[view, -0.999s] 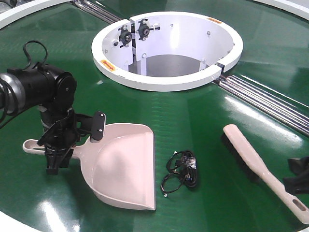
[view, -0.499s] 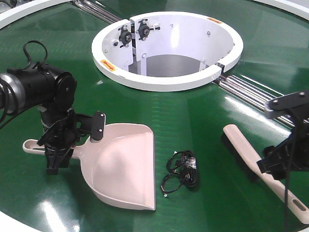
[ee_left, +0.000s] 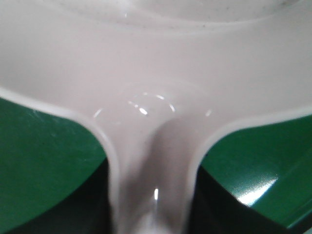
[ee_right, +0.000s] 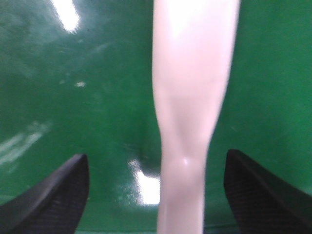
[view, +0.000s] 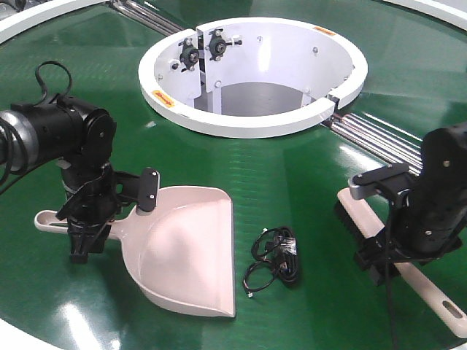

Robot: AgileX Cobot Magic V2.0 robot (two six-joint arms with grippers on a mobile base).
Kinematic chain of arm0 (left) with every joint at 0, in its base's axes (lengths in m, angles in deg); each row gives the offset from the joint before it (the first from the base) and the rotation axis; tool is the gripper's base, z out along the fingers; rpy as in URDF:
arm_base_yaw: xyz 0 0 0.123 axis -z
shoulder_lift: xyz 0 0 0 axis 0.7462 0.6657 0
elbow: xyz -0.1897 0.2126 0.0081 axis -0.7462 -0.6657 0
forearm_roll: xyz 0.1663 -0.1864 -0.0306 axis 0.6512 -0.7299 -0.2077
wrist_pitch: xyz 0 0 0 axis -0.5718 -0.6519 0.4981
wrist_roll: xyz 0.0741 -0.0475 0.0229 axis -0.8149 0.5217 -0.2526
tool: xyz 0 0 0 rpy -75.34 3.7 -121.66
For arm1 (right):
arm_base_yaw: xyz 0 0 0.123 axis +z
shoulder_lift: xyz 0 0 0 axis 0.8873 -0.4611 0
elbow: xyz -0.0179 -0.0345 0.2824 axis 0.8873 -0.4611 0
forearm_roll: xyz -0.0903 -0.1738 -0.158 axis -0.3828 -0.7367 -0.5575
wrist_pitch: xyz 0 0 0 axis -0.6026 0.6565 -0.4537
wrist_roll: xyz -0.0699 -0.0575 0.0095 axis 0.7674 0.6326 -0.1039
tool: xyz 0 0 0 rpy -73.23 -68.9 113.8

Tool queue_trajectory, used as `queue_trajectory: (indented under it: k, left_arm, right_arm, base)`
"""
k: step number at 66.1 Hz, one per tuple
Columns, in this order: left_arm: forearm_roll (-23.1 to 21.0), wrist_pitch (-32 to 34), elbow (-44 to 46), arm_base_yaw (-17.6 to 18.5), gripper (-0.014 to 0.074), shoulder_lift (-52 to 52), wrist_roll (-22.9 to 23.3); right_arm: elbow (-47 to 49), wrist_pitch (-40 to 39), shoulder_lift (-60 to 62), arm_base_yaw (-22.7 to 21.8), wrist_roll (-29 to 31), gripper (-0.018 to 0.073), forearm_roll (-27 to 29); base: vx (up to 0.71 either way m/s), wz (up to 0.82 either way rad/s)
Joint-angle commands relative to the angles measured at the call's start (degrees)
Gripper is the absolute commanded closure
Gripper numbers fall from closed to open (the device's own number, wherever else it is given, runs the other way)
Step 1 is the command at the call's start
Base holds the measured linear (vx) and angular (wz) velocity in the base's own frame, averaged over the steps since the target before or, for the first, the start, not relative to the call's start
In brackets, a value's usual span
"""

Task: Clean and inspect green conveyor with broom and dustpan
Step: 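Lower the right gripper onto the pink brush handle and close, then sweep the black cable into the dustpan with the brush in right gripper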

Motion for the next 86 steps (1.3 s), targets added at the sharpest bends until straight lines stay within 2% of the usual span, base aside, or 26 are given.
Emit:
queue_trajectory:
  k: [1,18,26,44,72,86]
  left_arm:
    - [0.88,-0.47,1.55,0.26,0.0603,-2.6,0.85]
    - [0.88,-0.47,1.55,0.26,0.0603,-2.6,0.85]
    - [0.88,-0.47,1.55,0.26,0.0603,-2.6,0.85]
    - [0.88,-0.47,1.55,0.26,0.0603,-2.6,0.85]
    - [0.88,-0.47,1.55,0.26,0.0603,-2.6,0.85]
    - [0.88,-0.47,1.55,0.26,0.0603,-2.6,0.85]
  right_arm:
    - [1.65,0.12,-0.23,0.0,0.09,0.0058,-0.63]
    - [1.65,-0.6,-4.58,-0.07,0.08,0.0153,-1.63]
    - [1.65,-1.42,-6.09,-0.07,-0.19,0.0241,-2.19]
    - [1.65,-2.06,-5.83,-0.07,-3.86,0.0577,-5.99]
    - [1.53,1.05,3.56,-0.01,-6.83,0.0567,-5.3]
    - [1.53,5.73,5.78,0.09,-7.4,0.0564,2.68]
  base:
    - [0.0,0.0]
    - [0.0,0.0]
    - [0.0,0.0]
    - [0.0,0.0]
    - [0.0,0.0]
    - [0.0,0.0]
